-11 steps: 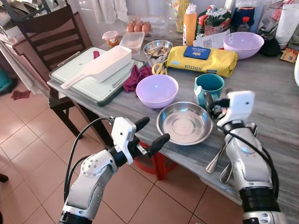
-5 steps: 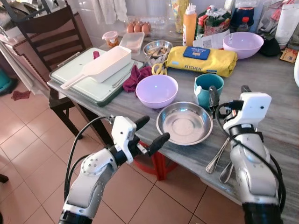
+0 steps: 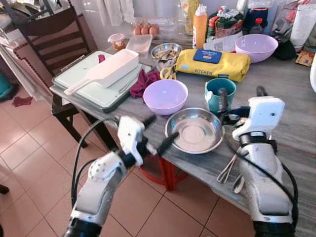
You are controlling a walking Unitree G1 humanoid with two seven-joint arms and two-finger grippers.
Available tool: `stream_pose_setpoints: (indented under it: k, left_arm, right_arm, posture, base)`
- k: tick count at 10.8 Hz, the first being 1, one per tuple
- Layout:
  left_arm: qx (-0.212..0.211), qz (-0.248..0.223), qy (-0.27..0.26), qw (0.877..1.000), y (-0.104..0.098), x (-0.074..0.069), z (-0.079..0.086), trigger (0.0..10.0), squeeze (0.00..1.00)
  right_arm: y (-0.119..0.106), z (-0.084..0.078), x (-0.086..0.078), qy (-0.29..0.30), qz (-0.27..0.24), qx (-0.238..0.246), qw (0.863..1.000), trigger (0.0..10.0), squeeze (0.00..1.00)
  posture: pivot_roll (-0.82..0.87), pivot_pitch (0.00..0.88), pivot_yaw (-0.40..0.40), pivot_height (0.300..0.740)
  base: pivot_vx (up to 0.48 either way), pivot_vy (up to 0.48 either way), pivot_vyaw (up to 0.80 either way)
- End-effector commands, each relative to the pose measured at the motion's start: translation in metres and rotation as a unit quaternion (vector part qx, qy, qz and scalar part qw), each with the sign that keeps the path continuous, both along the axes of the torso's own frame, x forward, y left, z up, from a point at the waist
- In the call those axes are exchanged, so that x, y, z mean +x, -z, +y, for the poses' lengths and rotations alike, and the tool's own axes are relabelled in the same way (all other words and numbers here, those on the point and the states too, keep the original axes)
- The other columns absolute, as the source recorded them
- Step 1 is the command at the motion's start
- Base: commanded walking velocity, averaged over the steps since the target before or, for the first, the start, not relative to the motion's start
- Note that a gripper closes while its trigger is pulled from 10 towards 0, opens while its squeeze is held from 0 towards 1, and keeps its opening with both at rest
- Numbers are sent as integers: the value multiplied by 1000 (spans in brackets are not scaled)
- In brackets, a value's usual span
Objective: Setting the table
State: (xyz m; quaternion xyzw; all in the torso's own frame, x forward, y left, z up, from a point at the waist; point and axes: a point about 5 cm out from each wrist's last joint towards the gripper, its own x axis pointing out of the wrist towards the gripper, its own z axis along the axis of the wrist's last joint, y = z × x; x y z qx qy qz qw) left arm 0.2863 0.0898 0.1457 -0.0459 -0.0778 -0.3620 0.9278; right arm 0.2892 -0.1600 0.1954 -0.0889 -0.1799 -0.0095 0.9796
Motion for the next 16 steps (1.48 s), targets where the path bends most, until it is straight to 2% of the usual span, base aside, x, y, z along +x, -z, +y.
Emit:
stream_pose_setpoints:
  k: [1, 2, 4, 7, 9, 13, 16]
  left_arm:
    - [13, -12, -49, 999, -1, 6, 13, 10000, 0]
    - [5, -14, -80, 997, -3, 12, 18, 10000, 0]
    - [12, -25, -118, 993, -5, 17, 21, 10000, 0]
    - [43, -25, -205, 977, 0, 28, 29, 10000, 0]
    - [62, -27, -249, 966, 2, 33, 34, 10000, 0]
    - [57, -26, -292, 954, 4, 36, 36, 10000, 0]
    - [42, -22, -335, 941, 9, 29, 40, 10000, 0]
  right_arm:
    - [-2, 8, -2, -8, -4, -22, 1000, 10000, 78]
    - [-2, 10, -1, -5, -2, -34, 999, 10000, 0]
    - [-2, 12, 0, -8, -2, -42, 999, 10000, 0]
    - [0, 14, 4, -14, 5, -48, 999, 10000, 0]
    - [0, 22, 5, -38, 8, -59, 998, 10000, 0]
    - [2, 30, 7, -69, 13, -66, 995, 10000, 0]
    - [0, 34, 9, -100, 16, -61, 993, 10000, 0]
  posture:
    - [-102, 78, 161, 740]
    - [-103, 72, 157, 740]
    - [-103, 62, 155, 740]
    - [-107, 57, 153, 740]
    - [-110, 62, 149, 740]
    - [-111, 72, 114, 740]
    - [-83, 72, 56, 740]
  base:
    - [0, 0, 0]
    - [0, 0, 800]
    - [0, 0, 800]
    - [0, 0, 800]
    - [0, 0, 800]
    - [0, 0, 800]
    - [0, 0, 429]
